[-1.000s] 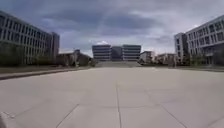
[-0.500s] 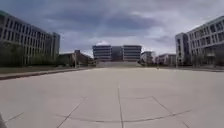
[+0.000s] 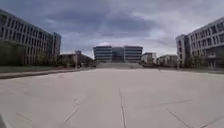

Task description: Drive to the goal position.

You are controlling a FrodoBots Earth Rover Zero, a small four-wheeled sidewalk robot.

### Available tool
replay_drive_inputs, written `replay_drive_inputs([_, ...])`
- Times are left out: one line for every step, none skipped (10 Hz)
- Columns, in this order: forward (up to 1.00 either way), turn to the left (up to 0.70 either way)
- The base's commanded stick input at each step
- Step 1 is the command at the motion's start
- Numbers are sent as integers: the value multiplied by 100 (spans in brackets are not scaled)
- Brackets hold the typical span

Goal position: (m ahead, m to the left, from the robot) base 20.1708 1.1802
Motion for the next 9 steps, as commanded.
replay_drive_inputs([70,0])
replay_drive_inputs([70,0])
replay_drive_inputs([70,0])
replay_drive_inputs([70,0])
replay_drive_inputs([70,0])
replay_drive_inputs([70,0])
replay_drive_inputs([70,0])
replay_drive_inputs([70,0])
replay_drive_inputs([70,0])
